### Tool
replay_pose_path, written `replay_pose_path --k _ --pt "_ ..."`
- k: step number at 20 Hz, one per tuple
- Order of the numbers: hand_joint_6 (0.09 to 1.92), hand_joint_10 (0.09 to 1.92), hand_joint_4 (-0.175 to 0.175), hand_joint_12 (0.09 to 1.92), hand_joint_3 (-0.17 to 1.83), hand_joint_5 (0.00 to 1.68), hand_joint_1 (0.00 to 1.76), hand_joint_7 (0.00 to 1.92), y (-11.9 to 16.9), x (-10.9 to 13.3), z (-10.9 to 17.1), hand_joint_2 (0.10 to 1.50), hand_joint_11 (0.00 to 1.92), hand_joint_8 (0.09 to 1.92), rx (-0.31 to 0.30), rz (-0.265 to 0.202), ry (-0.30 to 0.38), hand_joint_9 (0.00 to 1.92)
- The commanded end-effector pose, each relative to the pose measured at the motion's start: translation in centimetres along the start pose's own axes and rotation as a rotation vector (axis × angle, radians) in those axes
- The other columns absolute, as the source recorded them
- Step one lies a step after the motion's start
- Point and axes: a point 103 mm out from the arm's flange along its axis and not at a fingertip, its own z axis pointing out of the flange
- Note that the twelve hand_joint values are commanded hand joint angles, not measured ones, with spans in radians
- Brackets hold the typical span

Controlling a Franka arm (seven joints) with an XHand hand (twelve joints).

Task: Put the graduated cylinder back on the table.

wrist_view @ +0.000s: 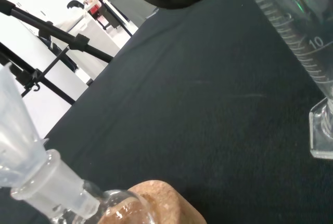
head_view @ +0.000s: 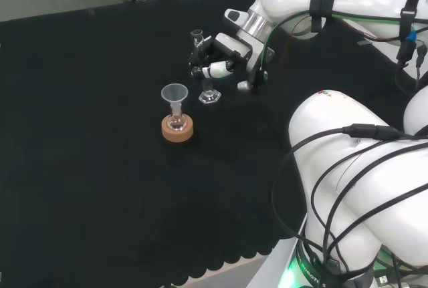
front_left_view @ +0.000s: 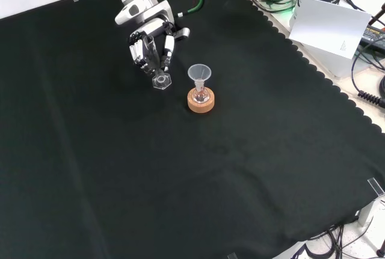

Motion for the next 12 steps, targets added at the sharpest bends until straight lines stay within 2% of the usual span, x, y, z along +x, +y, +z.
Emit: replay_pose_path --k 1,5,12 --pt "0.70 0.09 -0.175 0.73 0.00 1.16 1.29 1.21 -0.13 -0.52 0.66 1.03 1.22 0.67 -0.024 -0.005 0.011 1.64" --pt "0.71 0.09 -0.175 0.73 0.00 1.15 1.29 1.21 -0.55 -0.82 0.85 1.03 1.22 0.67 -0.069 -0.012 -0.002 1.63" --pt "0.74 0.09 -0.175 0.74 0.00 1.14 1.29 1.19 -0.85 -1.31 1.00 1.03 1.21 0.70 -0.087 -0.023 -0.008 1.61"
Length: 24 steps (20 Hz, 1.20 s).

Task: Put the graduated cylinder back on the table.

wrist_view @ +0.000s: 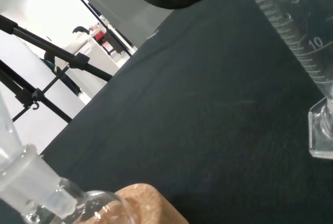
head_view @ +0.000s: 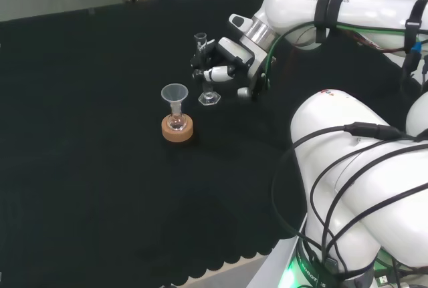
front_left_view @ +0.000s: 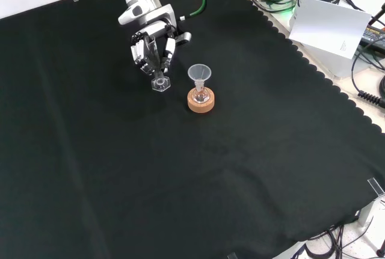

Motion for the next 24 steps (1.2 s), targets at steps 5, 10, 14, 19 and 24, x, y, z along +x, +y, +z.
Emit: replay_pose_path --k 5,10,14,19,24 --pt "0.74 0.09 -0.175 0.75 0.00 1.13 1.29 1.18 -0.2 -0.7 0.6 1.03 1.21 0.71 0.006 0.007 -0.015 1.61" --pt "0.75 0.09 -0.175 0.75 0.00 1.13 1.29 1.18 -0.1 -0.7 1.1 1.04 1.21 0.72 -0.009 0.011 -0.019 1.61" --pt "0.76 0.09 -0.175 0.76 0.00 1.12 1.29 1.17 0.0 -0.6 1.6 1.04 1.20 0.74 -0.009 0.012 -0.018 1.60" --pt "0.83 0.09 -0.175 0.78 0.00 1.08 1.28 1.12 -0.1 -0.6 1.4 1.06 1.19 0.81 -0.024 0.009 -0.013 1.56" --pt "0.92 0.09 -0.070 0.90 0.00 1.03 1.17 1.07 -1.0 -0.8 0.6 1.08 1.08 0.75 -0.025 0.001 -0.017 1.46"
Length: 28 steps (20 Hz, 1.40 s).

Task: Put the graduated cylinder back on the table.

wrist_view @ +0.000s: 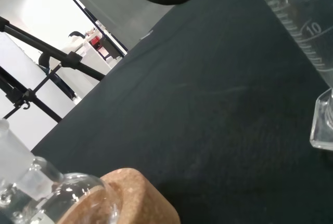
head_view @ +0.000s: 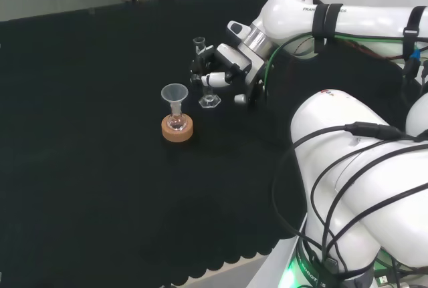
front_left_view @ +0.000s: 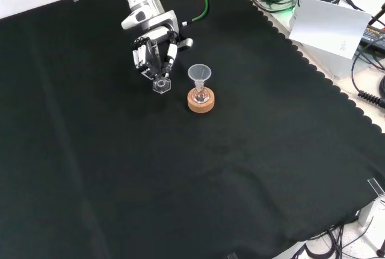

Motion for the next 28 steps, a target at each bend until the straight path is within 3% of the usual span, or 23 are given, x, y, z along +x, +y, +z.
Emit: replay_pose_path --k 1,5,8,12,28 --pt "0.92 0.09 -0.024 0.95 0.00 1.03 1.13 1.07 -0.8 -0.2 -1.0 1.08 1.03 0.69 -0.007 -0.006 -0.005 1.44" --pt "0.91 0.09 0.060 1.02 0.00 1.04 1.09 1.05 -0.4 0.0 -0.4 1.08 0.94 0.60 0.000 -0.001 -0.011 1.39" --pt "0.73 0.09 0.028 1.04 -0.06 0.95 1.10 1.03 -0.6 -0.1 -0.9 1.03 0.90 0.58 -0.006 0.004 -0.006 1.36" --pt "0.66 0.09 0.018 1.05 -0.14 0.93 1.09 1.01 -0.6 -0.2 -1.2 1.05 0.87 0.57 0.002 0.017 0.001 1.34" --pt "0.67 0.09 -0.010 1.20 -0.17 0.82 1.02 0.90 -0.5 -1.1 -1.3 1.04 0.68 0.60 0.070 0.081 0.013 1.22"
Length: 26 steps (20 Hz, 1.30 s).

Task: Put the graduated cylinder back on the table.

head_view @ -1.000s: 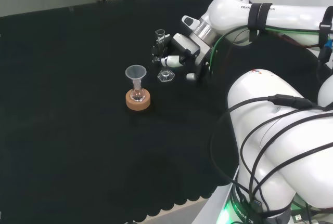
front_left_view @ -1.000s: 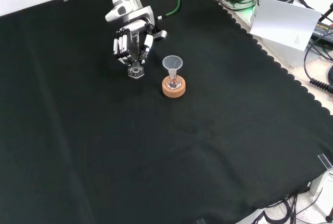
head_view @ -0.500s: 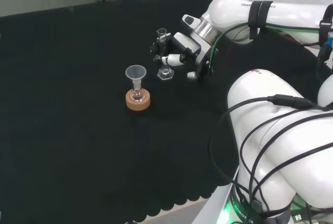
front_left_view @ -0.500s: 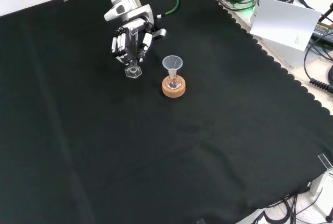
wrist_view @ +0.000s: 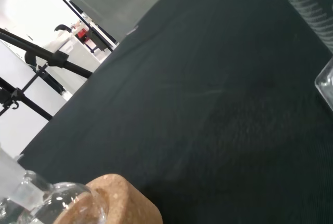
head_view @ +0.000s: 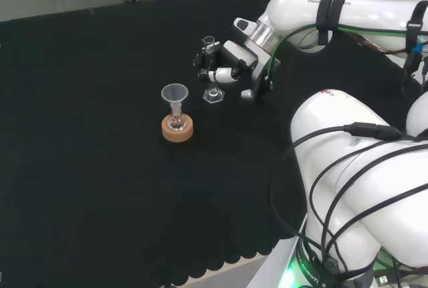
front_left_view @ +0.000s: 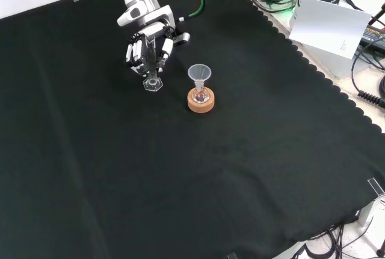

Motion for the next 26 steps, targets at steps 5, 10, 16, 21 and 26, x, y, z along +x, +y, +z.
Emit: replay_pose_path --k 5,10,16,21,26 --pt "0.69 0.09 -0.021 1.24 -0.17 0.75 1.00 0.84 -0.1 -0.2 -0.2 1.04 0.60 0.61 0.032 0.031 0.006 1.15" --pt "0.70 0.09 -0.048 1.31 -0.17 0.55 0.96 0.66 0.0 0.1 -1.2 1.02 0.41 0.66 0.015 0.020 0.001 0.98" --pt "0.58 0.09 -0.064 1.38 -0.17 0.38 0.90 0.43 -0.1 0.4 -3.1 0.96 0.21 0.69 -0.004 0.037 -0.031 0.79" --pt "0.44 0.09 -0.070 1.42 -0.17 0.34 0.86 0.28 0.0 0.9 -5.3 0.93 0.10 0.71 -0.015 0.050 -0.055 0.67" --pt "0.27 0.09 -0.074 1.45 -0.17 0.32 0.83 0.16 -0.1 2.1 -7.9 0.92 0.01 0.71 -0.046 0.057 -0.085 0.57"
